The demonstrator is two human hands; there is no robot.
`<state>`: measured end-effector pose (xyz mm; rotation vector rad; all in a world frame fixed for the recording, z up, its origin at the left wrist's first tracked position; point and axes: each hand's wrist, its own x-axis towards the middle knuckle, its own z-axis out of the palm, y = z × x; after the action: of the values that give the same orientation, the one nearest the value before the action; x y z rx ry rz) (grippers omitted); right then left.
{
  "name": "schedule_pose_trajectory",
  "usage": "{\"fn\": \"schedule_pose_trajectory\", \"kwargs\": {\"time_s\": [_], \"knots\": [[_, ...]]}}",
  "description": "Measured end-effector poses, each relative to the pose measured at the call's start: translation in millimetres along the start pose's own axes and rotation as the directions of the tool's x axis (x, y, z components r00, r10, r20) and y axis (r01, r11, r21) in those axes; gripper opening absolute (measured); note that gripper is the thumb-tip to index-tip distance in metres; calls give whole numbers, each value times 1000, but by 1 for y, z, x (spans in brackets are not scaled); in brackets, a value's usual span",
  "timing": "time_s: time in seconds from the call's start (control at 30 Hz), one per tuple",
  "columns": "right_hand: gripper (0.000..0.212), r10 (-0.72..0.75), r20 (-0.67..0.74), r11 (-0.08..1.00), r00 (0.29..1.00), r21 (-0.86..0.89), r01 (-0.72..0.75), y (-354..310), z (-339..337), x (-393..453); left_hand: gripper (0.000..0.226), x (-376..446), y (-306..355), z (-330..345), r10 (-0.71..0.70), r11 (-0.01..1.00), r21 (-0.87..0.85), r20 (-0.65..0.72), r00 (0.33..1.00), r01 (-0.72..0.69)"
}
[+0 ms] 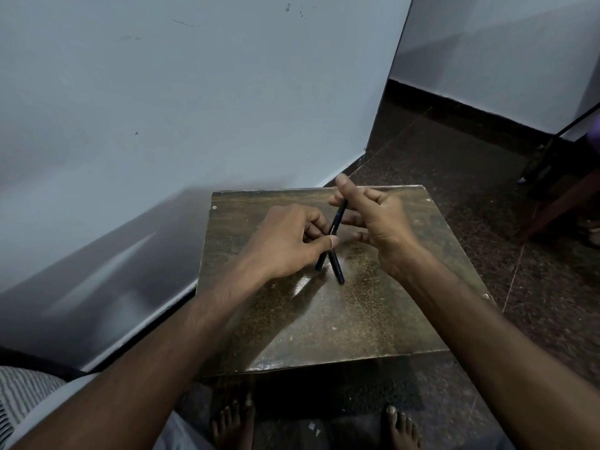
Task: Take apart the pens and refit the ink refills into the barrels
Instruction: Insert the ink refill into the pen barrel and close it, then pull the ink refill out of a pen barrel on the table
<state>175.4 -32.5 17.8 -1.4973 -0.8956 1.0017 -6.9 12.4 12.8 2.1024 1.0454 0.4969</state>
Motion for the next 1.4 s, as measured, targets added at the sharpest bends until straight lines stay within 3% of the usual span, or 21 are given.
{"fn": "schedule_pose_trajectory", "kwargs": {"time_s": [0.07, 0.13, 0.23, 0.33, 0.47, 0.6, 0.7, 0.8, 0.97, 1.07, 1.17, 1.23, 1.3, 1.37, 1.4], "knots": [[44, 32, 93, 999, 995, 30, -35, -4, 0, -1, 7, 1, 0, -1, 1, 1000, 18, -27, 1000, -1], [38, -28, 110, 999, 994, 29, 25, -5, 1, -2, 9, 2, -1, -4, 2, 999, 36, -45, 999, -1], [22, -121, 25, 993, 992, -10, 122, 0, 4, -4, 13, 1, -1, -6, 9, 999, 35, -35, 999, -8], [25, -86, -36, 996, 996, 6, 87, 2, 4, -1, 16, 0, -1, -4, 11, 999, 35, -5, 1000, -10], [32, -2, 104, 998, 995, 56, -4, 0, 4, 2, 5, 1, 0, -5, 10, 999, 39, -27, 1000, -9], [25, -71, 161, 994, 984, 95, 56, 0, 2, 2, 9, 1, -2, -9, -6, 1000, 18, -27, 1000, 7], [19, -81, 139, 995, 987, 70, 72, 3, -2, 4, 20, 0, -4, -9, -7, 999, 46, -39, 999, 9], [18, -125, 97, 992, 987, 45, 122, 5, 0, 6, 16, 1, -5, -10, -11, 997, 74, -112, 994, 19], [19, -186, -106, 982, 977, -35, 183, 8, 20, 8, 17, 2, -2, -2, -65, 988, 126, -183, 981, 89], [23, -204, -156, 977, 966, -95, 191, 7, 30, 10, 18, 2, -1, -4, -95, 983, 139, -194, 976, 123], [21, -189, 6, 979, 982, -76, 189, 2, 32, 14, 20, 0, -8, -12, -134, 980, 123, -193, 972, 159], [24, -158, 138, 970, 978, -165, 180, -2, 27, 16, 20, -2, -13, -17, -166, 972, 134, -185, 969, 193], [42, -192, 219, 843, 957, -462, 275, -3, 18, 21, 22, -1, -19, -21, -225, 955, 159, -161, 961, 250], [58, -240, 323, 489, 915, -775, 402, 2, 10, 23, 26, -1, -22, -24, -278, 936, 181, -150, 949, 303], [62, -232, 370, 343, 899, -834, 432, 4, 8, 22, 26, -2, -22, -26, -288, 928, 198, -159, 944, 316]]}}
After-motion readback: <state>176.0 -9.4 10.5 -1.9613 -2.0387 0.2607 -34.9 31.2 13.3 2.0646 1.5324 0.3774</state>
